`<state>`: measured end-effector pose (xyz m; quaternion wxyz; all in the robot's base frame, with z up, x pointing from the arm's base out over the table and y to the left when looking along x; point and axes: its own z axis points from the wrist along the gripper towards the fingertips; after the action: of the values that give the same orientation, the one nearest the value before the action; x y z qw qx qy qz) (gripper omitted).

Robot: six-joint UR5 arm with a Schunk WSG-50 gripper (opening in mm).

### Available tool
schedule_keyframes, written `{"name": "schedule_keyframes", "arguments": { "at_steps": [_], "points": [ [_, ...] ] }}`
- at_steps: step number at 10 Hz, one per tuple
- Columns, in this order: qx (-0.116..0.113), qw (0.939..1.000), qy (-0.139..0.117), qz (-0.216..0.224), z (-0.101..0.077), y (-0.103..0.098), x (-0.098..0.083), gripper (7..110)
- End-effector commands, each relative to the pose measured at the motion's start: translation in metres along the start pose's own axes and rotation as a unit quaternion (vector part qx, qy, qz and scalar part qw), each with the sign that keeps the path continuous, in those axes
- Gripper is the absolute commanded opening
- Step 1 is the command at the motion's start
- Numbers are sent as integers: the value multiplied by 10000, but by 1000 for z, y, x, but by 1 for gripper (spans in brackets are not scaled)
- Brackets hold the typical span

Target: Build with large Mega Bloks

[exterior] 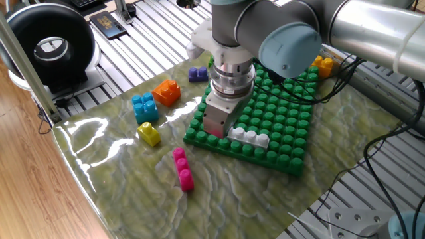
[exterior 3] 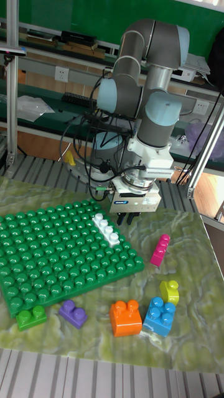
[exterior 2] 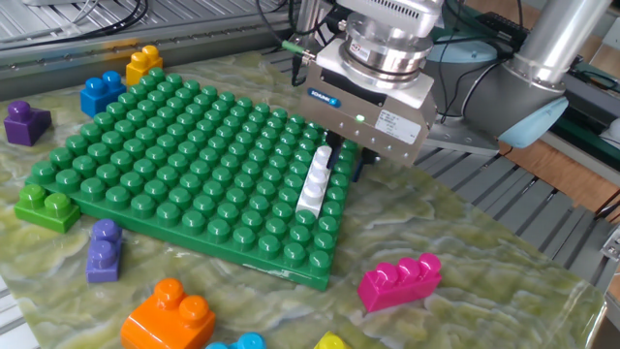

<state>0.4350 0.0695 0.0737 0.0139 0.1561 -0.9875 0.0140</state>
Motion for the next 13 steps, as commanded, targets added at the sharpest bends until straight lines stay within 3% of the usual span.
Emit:
{"name": "schedule_keyframes", "arguments": {
  "at_steps": [1, 3, 5, 7, 8, 10, 12, 13],
  "points": [
    [-129, 9998, -58, 129, 0, 7, -2, 7],
    [-94, 9999, -63, 38, 2, 2, -2, 7],
    [-60, 9994, -247, -238, 7, -11, -7, 7],
    [190, 9966, -406, -691, 4, -32, -4, 7],
    [121, 9971, -409, -628, 4, -32, 2, 22],
    [83, 9961, -441, -765, 10, -39, 12, 22],
    [-32, 9957, -521, -769, 21, -33, 22, 22],
    [-73, 9959, -505, -754, 23, -29, 24, 44]
  ]
}}
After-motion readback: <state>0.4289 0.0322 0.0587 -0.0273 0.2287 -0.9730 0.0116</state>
